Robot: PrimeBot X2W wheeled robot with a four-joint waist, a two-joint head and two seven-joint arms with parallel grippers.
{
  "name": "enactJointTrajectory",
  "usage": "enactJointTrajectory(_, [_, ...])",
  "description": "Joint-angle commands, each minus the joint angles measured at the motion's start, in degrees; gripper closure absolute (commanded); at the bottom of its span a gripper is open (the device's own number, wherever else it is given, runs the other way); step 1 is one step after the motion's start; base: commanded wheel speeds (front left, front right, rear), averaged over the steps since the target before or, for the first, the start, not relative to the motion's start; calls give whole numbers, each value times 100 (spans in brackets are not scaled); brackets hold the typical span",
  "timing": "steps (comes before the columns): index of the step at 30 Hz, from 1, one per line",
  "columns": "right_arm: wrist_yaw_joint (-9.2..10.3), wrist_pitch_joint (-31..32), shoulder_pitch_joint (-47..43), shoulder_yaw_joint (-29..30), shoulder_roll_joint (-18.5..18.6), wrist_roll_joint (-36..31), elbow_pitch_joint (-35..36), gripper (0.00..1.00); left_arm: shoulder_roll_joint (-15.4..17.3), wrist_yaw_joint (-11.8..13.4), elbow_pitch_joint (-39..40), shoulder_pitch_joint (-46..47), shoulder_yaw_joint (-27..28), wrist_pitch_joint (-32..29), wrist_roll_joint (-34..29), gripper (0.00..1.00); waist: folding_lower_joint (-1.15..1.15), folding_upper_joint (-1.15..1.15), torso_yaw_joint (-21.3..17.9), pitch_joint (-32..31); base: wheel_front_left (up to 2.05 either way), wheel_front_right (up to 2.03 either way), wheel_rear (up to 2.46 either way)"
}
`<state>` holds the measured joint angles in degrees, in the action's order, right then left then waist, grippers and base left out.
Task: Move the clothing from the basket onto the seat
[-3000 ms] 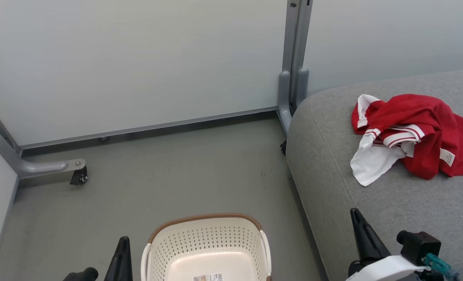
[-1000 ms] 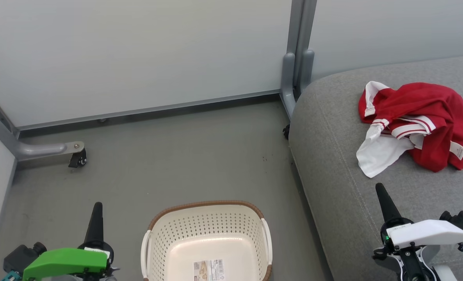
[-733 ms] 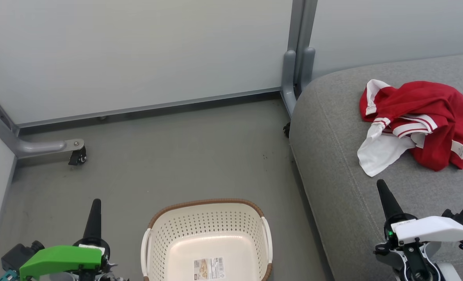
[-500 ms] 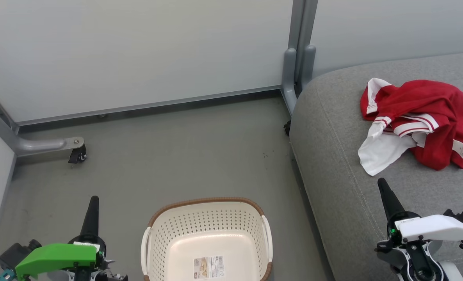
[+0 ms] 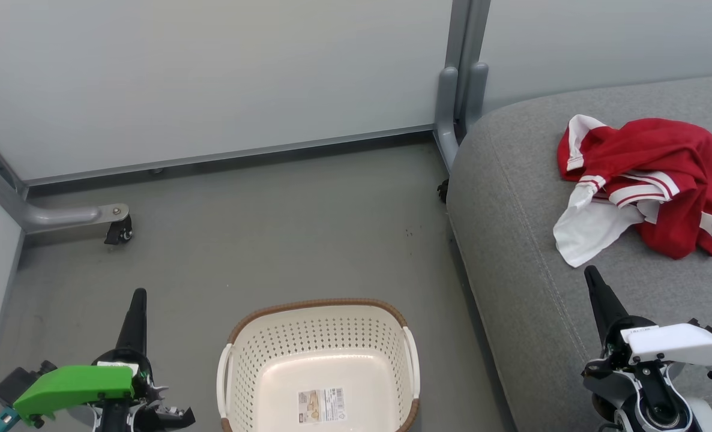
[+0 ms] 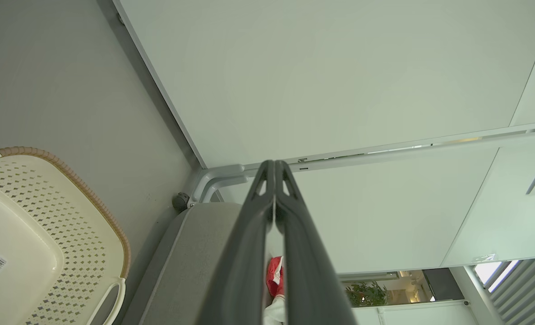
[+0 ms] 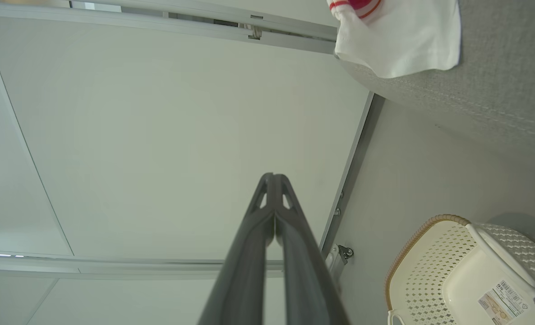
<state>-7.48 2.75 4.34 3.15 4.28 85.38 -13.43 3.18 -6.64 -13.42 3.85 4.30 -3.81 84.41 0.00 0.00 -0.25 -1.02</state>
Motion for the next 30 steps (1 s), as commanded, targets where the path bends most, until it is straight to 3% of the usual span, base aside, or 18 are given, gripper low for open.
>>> enactJointTrajectory(1, [-3, 40, 106, 34, 4, 125, -1, 100, 44, -50, -8, 132, 46, -32, 128, 100, 0, 0, 2, 8, 0, 0, 0])
enactJointTrajectory(20, [-2, 268, 211, 182, -17, 877, -58, 100, 34, -107, -71, 292, 183, -242, 881, 100, 0, 0, 25, 119, 0, 0, 0])
enactJointTrajectory(30, [-2, 268, 190, 202, -34, 827, -58, 100, 24, -105, -70, 275, 191, -252, 853, 100, 0, 0, 25, 120, 0, 0, 0])
